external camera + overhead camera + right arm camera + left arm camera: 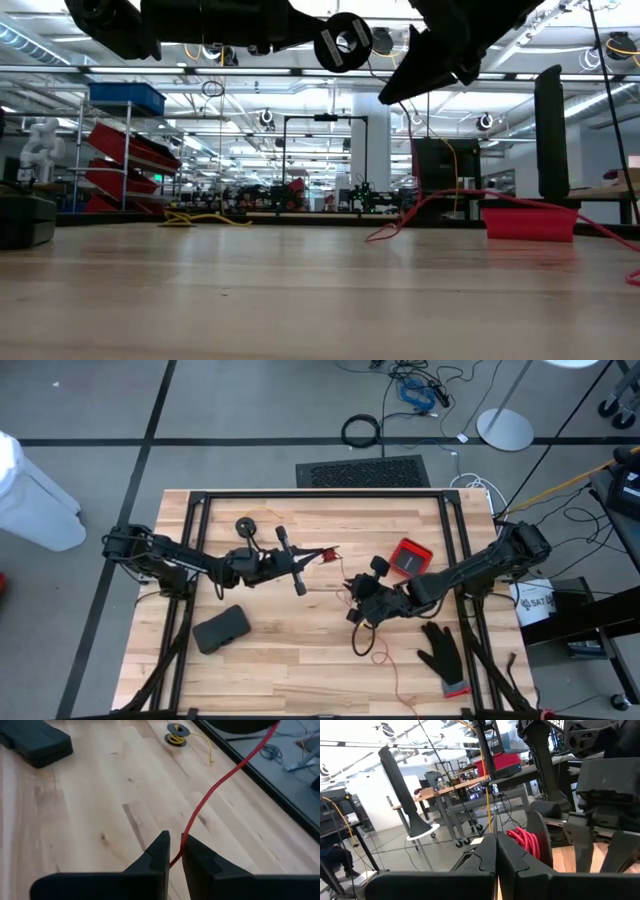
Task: Coil cords
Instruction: Coil the red wire onto the black spool
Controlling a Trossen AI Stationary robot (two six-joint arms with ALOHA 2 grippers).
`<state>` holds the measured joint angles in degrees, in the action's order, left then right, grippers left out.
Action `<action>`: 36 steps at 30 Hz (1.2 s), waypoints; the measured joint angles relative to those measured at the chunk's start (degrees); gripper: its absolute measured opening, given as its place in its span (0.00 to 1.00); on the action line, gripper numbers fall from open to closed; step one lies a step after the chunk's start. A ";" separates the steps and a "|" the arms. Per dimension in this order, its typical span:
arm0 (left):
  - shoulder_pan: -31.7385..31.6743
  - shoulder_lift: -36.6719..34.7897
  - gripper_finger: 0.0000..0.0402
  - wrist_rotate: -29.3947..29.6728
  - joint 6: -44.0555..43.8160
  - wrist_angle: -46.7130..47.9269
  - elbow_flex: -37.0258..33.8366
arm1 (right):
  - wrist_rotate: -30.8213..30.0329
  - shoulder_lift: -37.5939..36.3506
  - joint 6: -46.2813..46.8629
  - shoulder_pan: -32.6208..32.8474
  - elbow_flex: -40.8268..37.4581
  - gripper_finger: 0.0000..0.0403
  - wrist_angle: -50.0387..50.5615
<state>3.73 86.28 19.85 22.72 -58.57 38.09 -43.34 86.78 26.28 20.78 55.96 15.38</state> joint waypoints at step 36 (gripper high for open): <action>0.00 -0.02 0.00 0.18 -0.03 0.01 0.00 | -1.58 2.31 8.07 3.34 0.02 0.06 4.08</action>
<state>3.73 86.26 20.03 22.70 -58.56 38.09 -44.92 89.10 34.35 24.12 55.99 19.46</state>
